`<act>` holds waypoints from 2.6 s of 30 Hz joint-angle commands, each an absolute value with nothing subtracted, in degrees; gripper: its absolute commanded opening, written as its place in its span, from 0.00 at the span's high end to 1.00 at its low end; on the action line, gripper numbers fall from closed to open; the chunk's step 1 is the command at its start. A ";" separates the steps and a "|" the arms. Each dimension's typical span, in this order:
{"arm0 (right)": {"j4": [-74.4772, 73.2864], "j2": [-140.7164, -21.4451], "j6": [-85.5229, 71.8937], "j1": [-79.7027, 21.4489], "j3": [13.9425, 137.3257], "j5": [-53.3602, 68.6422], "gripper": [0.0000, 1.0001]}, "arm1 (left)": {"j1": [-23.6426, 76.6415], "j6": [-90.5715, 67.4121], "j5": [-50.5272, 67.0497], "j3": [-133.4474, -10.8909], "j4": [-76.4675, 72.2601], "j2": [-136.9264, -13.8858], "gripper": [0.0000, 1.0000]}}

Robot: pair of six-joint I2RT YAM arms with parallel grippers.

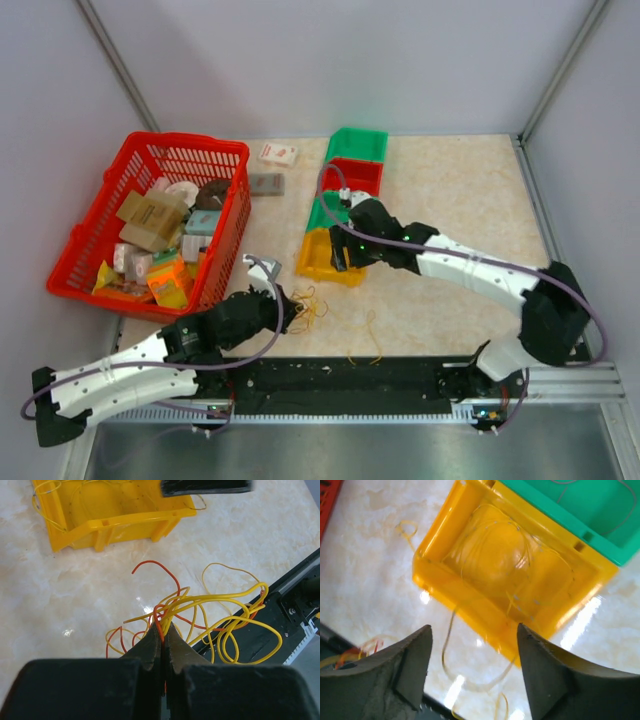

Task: Untangle the cables

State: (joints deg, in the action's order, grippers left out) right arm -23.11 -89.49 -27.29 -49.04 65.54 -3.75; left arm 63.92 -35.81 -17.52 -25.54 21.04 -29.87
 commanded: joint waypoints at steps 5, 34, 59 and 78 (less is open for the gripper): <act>-29.90 -60.93 -19.44 -50.44 54.60 7.34 0.24 | 63.72 -35.07 -16.17 -28.74 17.67 -32.87 1.00; -17.05 -44.21 -32.26 -61.08 45.08 -2.21 1.00 | 63.54 -35.42 -7.30 -29.44 12.75 -45.60 0.25; -3.08 -43.33 -39.37 -62.93 47.72 11.42 1.00 | 60.64 -34.89 -6.24 -31.47 0.53 -55.28 0.42; -23.89 -41.22 -21.11 -63.98 76.45 -6.40 1.00 | 59.50 -39.46 -11.51 -17.76 7.63 -40.53 1.00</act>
State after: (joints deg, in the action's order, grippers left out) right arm -20.16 -41.25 -28.29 -63.42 69.54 1.28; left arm 60.03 -37.89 -8.62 -21.06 4.23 -45.69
